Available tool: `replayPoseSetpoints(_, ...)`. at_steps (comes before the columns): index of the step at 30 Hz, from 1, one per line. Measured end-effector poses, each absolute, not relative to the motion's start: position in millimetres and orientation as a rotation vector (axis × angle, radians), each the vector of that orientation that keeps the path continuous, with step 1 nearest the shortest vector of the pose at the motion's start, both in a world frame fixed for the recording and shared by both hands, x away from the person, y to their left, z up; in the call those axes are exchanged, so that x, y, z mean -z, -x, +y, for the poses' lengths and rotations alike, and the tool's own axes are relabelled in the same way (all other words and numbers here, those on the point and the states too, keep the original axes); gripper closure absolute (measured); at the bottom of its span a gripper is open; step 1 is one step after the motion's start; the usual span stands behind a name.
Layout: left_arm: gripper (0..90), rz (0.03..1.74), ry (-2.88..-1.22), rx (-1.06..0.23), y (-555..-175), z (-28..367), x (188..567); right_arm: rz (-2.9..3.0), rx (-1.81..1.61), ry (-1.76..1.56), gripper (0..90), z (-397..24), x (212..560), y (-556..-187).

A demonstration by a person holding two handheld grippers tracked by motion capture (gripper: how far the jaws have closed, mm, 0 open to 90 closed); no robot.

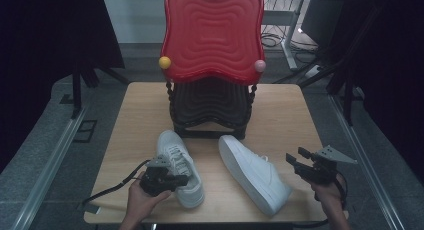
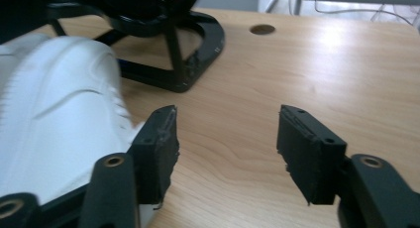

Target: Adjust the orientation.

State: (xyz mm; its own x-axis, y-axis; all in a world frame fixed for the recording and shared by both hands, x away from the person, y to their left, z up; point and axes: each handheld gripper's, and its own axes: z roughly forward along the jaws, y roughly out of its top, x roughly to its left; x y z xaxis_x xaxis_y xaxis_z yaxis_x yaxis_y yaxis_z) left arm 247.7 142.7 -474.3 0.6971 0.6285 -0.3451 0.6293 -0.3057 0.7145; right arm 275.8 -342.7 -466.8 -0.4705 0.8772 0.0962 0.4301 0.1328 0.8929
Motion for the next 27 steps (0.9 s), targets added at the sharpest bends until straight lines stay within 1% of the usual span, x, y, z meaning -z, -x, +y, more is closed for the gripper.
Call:
replayPoseSetpoints(2,68.0,0.952,-1.972,-0.042,-248,145,464,1.957,-1.334,-1.24,43.6,-339,461,-273)
replayPoseSetpoints(3,63.7,0.952,-1.972,-0.042,-248,145,464,1.961,-1.345,-1.231,43.7,-336,457,-272)
replayPoseSetpoints(4,63.7,0.953,-1.957,-0.063,-250,146,459,1.961,-1.345,-1.231,43.7,-336,457,-272)
replayPoseSetpoints(5,55.8,0.955,-1.918,-0.109,-255,147,448,1.973,-1.359,-1.193,43.2,-330,449,-269)
replayPoseSetpoints(7,51.0,0.948,-1.887,-0.14,-264,148,440,1.987,-1.382,-1.154,42.7,-322,441,-267)
replayPoseSetpoints(10,43.7,0.985,-1.872,-0.198,-277,149,433,2.008,-1.427,-1.108,41.5,-307,429,-263)
replayPoseSetpoints(11,42.2,0.985,-1.872,-0.198,-277,149,433,2.008,-1.427,-1.108,41.5,-307,429,-263)
replayPoseSetpoints(12,40.8,1.009,-1.85,-0.216,-284,153,430,2.034,-1.446,-1.079,41.1,-296,422,-261)
replayPoseSetpoints(15,39.8,1.03,-1.832,-0.237,-290,158,427,2.05,-1.462,-1.056,41.2,-284,418,-261)
replayPoseSetpoints(17,39.3,1.032,-1.806,-0.248,-293,166,425,2.08,-1.491,-1.052,41.4,-265,416,-262)
replayPoseSetpoints(18,39.2,1.032,-1.806,-0.248,-293,166,425,2.08,-1.491,-1.052,41.4,-265,416,-262)
replayPoseSetpoints(20,39.0,1.03,-1.796,-0.241,-290,175,426,2.101,-1.504,-1.035,41.5,-247,415,-265)
replayPoseSetpoints(26,37.3,1.062,-1.788,-0.231,-283,192,431,2.127,-1.55,-1.036,41.8,-214,412,-271)
replayPoseSetpoints(27,36.9,1.062,-1.788,-0.231,-283,192,431,2.127,-1.55,-1.036,41.8,-214,412,-271)
